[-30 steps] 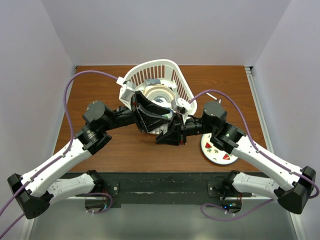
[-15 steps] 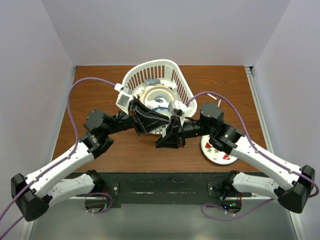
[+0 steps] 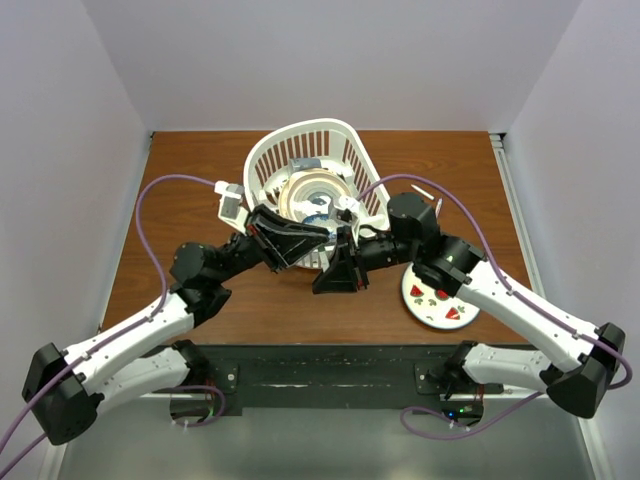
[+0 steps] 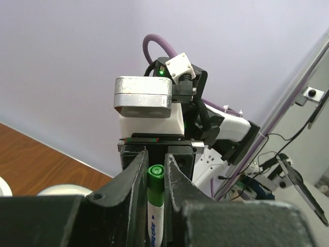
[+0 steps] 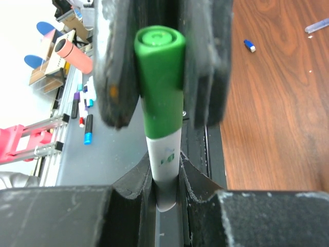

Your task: Insert the pens into the pen caps

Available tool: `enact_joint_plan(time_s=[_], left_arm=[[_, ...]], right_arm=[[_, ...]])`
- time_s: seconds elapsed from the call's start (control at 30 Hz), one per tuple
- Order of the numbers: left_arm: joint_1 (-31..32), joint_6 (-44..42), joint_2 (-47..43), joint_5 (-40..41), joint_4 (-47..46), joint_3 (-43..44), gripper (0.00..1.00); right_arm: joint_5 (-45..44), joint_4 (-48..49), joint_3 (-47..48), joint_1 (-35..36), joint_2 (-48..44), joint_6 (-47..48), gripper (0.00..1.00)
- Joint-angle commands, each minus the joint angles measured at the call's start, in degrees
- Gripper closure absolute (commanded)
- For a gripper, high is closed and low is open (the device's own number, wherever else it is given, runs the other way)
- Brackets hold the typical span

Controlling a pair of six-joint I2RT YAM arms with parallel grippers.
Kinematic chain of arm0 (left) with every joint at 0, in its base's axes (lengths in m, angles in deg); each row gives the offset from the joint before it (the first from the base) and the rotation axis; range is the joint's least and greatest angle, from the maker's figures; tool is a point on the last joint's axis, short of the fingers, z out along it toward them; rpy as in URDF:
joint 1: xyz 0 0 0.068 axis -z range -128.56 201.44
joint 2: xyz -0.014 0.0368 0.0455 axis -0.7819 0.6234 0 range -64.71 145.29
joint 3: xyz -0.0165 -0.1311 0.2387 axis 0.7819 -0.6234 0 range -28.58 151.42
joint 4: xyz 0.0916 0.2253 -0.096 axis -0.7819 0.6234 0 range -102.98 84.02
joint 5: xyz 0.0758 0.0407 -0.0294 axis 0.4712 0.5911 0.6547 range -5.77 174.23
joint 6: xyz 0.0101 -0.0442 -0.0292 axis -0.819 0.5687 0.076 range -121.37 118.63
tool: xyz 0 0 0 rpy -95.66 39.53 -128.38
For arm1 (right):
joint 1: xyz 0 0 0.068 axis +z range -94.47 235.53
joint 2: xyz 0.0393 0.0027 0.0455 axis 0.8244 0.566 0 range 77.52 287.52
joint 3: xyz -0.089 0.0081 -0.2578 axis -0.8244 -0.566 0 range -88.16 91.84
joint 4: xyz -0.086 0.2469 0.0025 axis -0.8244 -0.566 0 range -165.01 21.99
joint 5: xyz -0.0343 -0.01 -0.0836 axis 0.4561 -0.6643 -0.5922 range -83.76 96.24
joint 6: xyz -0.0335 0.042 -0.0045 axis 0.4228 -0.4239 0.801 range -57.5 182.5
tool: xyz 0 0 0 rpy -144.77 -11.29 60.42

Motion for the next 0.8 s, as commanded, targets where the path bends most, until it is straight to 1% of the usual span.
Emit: enact_joint_plan(time_s=[0.0,0.2,0.33,0.43,0.5,0.53,0.6,0.7,0.77], left_arm=[[4.35,-1.45,-1.57,-12.70,12.26,-4.57,1.00],[4.96,-0.49,-0.96,-13.67,10.24,-7.64,1.00],[6.90,-1.63,0.18,-12.62,13.48,-6.68,1.00],[7.60,-2.24,1.06,-12.18,13.75,-7.11,1.00],[8.04,-0.32,1.94,-12.26,11.48,-8.52,1.00],[8.30,0.91,2.20,-12.35,7.99,-10.09,1.00],[8.92,2.50,2.73,-12.35,6.29,-10.63,1.00],[9.10,1.36,1.33,-10.52,9.69,-8.80,1.00],[9.19,-1.61,-0.85,-8.50,15.84,-4.67,1.00]], right_arm=[[-6.47,15.12,10.75,-5.87,-0.18,-0.77,1.00],[-5.41,14.51,13.47,-7.28,1.84,0.19,1.00],[-5.93,9.94,16.37,-7.54,4.04,3.70,1.00],[-6.46,9.76,16.82,-7.54,4.74,4.24,1.00],[-7.34,10.20,16.82,-7.54,4.83,4.50,1.00],[-7.78,10.28,16.82,-7.63,4.75,4.85,1.00],[-7.87,10.20,17.34,-7.80,4.92,5.55,1.00],[-6.92,10.81,16.21,-7.89,5.10,5.29,1.00],[-4.98,13.87,13.67,-7.98,3.96,3.37,1.00]])
